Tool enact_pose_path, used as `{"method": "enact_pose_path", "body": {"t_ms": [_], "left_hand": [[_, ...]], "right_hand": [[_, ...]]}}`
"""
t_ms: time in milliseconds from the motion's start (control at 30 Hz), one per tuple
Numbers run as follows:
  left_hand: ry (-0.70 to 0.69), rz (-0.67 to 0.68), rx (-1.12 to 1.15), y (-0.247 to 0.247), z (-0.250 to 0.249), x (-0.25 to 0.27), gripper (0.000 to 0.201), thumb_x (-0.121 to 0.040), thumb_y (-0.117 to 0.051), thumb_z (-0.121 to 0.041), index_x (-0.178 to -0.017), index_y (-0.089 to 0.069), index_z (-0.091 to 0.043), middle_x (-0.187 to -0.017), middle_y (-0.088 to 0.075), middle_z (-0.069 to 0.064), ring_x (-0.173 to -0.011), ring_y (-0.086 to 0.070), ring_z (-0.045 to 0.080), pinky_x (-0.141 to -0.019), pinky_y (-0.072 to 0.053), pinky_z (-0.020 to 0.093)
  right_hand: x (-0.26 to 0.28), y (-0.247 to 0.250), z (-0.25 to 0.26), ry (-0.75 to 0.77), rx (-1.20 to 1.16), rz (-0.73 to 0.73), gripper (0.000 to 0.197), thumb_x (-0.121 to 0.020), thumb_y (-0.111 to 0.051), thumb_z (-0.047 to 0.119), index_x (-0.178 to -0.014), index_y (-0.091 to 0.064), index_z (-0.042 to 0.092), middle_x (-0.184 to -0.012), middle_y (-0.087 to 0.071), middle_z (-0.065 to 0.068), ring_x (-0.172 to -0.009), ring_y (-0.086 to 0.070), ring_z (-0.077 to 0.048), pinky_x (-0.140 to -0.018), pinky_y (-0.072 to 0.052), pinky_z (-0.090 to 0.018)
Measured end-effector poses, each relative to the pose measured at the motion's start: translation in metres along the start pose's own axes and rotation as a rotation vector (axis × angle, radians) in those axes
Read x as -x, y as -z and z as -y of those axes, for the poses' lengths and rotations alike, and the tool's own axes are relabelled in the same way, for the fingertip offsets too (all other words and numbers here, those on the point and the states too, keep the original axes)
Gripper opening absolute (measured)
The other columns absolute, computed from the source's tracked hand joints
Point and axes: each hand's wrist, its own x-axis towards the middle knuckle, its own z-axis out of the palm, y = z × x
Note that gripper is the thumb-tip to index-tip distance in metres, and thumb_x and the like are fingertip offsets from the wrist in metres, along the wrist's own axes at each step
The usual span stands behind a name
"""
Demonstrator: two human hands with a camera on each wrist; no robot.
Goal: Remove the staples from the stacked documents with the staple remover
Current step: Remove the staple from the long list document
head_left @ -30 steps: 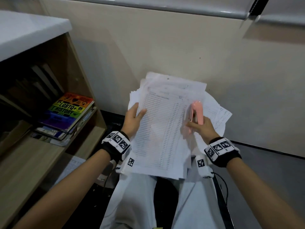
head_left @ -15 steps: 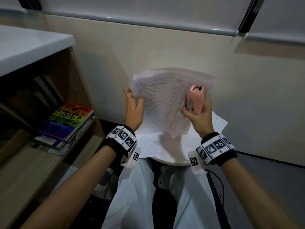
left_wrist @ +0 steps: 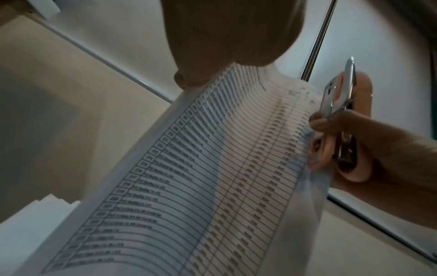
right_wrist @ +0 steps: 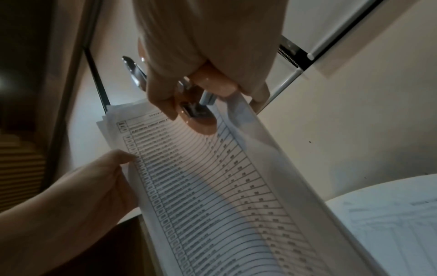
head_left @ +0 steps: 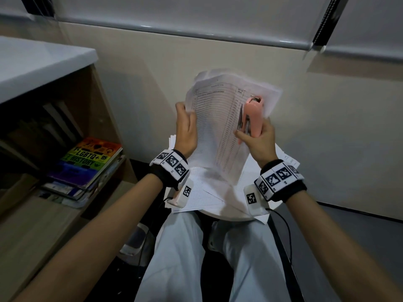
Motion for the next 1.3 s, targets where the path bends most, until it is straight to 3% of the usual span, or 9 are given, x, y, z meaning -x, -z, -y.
{"method": "enact_pose_path", "body": {"t_ms": [100,300,500,600,700,867,1000,1200,1300], "left_hand": [[-0.034,-0.104,0.058,0.0,-0.006,-0.001,0.019,-0.09,-0.035,-0.009,-0.092,-0.029,-0.028,-0.094,-0.042,0.008,-0.082,-0.048,0.02,-0.07,-0.045,0.039],[-0.07,-0.102,0.188,0.004,-0.017,-0.015,0.026,-0.078,-0.04,-0.003,-0.101,-0.028,-0.009,-0.093,-0.038,-0.001,-0.076,-0.047,-0.005,-0.068,-0.043,0.016],[-0.071,0.006,0.144,0.003,-0.017,-0.028,0.022,-0.092,-0.038,-0.015,-0.109,-0.025,-0.019,-0.105,-0.035,0.0,-0.096,-0.046,0.011,-0.083,-0.046,0.021],[-0.202,0.083,0.098,0.006,-0.012,-0.03,0.026,-0.098,-0.042,-0.024,-0.118,-0.03,-0.035,-0.12,-0.036,0.007,-0.115,-0.047,0.031,-0.097,-0.048,0.04],[-0.322,0.138,-0.034,0.013,-0.01,-0.032,0.026,-0.096,-0.051,-0.012,-0.12,-0.045,-0.02,-0.122,-0.045,0.011,-0.116,-0.049,0.013,-0.098,-0.047,0.029],[-0.263,0.246,-0.118,0.032,-0.02,-0.044,0.037,-0.076,-0.077,-0.017,-0.102,-0.051,-0.02,-0.098,-0.054,-0.013,-0.088,-0.057,0.0,-0.068,-0.056,0.023],[-0.194,0.338,-0.111,0.042,-0.024,-0.053,0.032,-0.068,-0.083,-0.018,-0.09,-0.061,-0.009,-0.089,-0.064,0.001,-0.082,-0.061,0.009,-0.067,-0.052,0.019],[-0.268,0.314,-0.225,0.032,-0.008,-0.041,0.042,-0.094,-0.045,-0.041,-0.093,-0.061,-0.002,-0.089,-0.056,0.009,-0.082,-0.058,0.014,-0.072,-0.048,0.024],[-0.309,0.159,-0.296,0.016,-0.007,-0.031,0.036,-0.098,-0.031,-0.042,-0.086,-0.041,-0.01,-0.082,-0.039,-0.009,-0.074,-0.042,-0.004,-0.067,-0.036,0.009]], "right_hand": [[-0.001,0.002,0.006,0.083,-0.03,0.079,0.046,-0.064,-0.082,0.007,-0.096,-0.061,0.035,-0.126,-0.05,-0.021,-0.11,-0.059,-0.034,-0.086,-0.057,-0.03],[-0.002,0.014,0.0,0.056,-0.071,0.103,0.051,-0.058,-0.083,0.023,-0.101,-0.063,0.043,-0.13,-0.048,-0.022,-0.113,-0.059,-0.032,-0.087,-0.057,-0.038],[-0.014,0.022,-0.007,-0.07,-0.074,0.027,0.052,-0.072,-0.075,-0.005,-0.12,-0.056,-0.007,-0.107,-0.068,-0.014,-0.098,-0.068,-0.022,-0.085,-0.057,-0.035],[-0.016,0.024,-0.007,-0.082,-0.044,-0.004,0.043,-0.073,-0.075,-0.005,-0.113,-0.058,-0.011,-0.086,-0.068,-0.003,-0.076,-0.068,-0.007,-0.073,-0.056,-0.024],[-0.018,0.025,-0.009,-0.081,-0.045,-0.009,0.041,-0.073,-0.075,-0.005,-0.111,-0.06,-0.009,-0.084,-0.067,0.001,-0.071,-0.067,-0.001,-0.07,-0.055,-0.019],[-0.018,0.028,-0.008,-0.082,-0.04,0.019,0.044,-0.074,-0.075,-0.004,-0.114,-0.059,-0.008,-0.097,-0.07,-0.013,-0.085,-0.069,-0.017,-0.077,-0.058,-0.027],[-0.017,0.03,-0.008,-0.095,-0.047,0.026,0.045,-0.074,-0.074,-0.004,-0.115,-0.058,-0.009,-0.099,-0.069,-0.012,-0.087,-0.069,-0.017,-0.078,-0.058,-0.026],[-0.016,0.031,-0.009,-0.117,-0.069,0.003,0.044,-0.075,-0.073,-0.004,-0.116,-0.057,-0.007,-0.099,-0.069,-0.017,-0.089,-0.068,-0.02,-0.082,-0.057,-0.034],[-0.016,0.031,-0.009,-0.121,-0.086,0.026,0.051,-0.074,-0.073,-0.006,-0.12,-0.054,-0.008,-0.103,-0.069,-0.013,-0.095,-0.068,-0.021,-0.084,-0.057,-0.032]]}}
